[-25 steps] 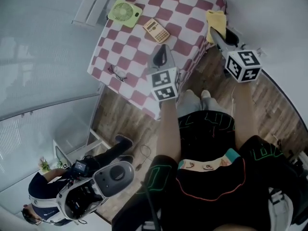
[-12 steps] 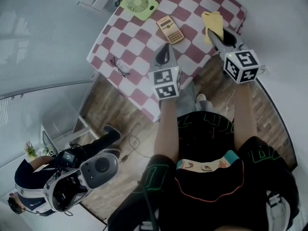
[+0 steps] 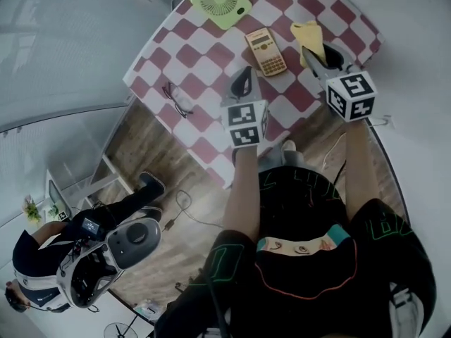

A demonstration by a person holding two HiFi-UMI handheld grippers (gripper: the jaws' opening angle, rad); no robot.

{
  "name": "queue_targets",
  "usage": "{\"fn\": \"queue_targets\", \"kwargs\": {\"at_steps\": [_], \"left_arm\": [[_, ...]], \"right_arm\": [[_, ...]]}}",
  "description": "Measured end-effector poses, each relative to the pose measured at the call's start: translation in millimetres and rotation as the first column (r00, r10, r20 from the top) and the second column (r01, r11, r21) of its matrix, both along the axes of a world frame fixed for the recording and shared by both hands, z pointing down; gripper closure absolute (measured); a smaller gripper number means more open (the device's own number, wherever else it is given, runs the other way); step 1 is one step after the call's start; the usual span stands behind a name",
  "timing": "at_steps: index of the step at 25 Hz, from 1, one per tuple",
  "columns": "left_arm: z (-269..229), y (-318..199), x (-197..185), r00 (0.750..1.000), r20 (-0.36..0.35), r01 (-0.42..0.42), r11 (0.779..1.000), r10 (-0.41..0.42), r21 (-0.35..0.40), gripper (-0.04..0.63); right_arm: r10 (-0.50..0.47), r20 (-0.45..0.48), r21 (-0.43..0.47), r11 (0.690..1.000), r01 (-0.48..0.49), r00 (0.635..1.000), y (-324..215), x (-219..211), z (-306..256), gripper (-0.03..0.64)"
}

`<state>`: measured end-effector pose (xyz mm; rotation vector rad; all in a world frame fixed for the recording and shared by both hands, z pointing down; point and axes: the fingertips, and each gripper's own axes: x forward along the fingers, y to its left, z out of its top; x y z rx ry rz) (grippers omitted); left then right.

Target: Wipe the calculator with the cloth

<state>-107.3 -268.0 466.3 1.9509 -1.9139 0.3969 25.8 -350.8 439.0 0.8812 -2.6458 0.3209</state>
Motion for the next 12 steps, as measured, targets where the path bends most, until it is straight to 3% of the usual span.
{"fn": "queue_targets", "kwargs": {"at_steps": [7,12], "left_arm": [[28,-14,-9,1.000,-0.021,0.009,0.998,-0.011,-0.056,0.584],[41,-26,-21,0.998,-0.053,0.031,0.996,-0.035,-0.078,0.584]], "right_arm": [[-0.178,-0.145,-0.003,0.984,0.179,0.973,-27,-51,29,0.491],[-0.354,-0.310,0.003,0.928,0.374,0.882,-36,-91,49,0.491]]}}
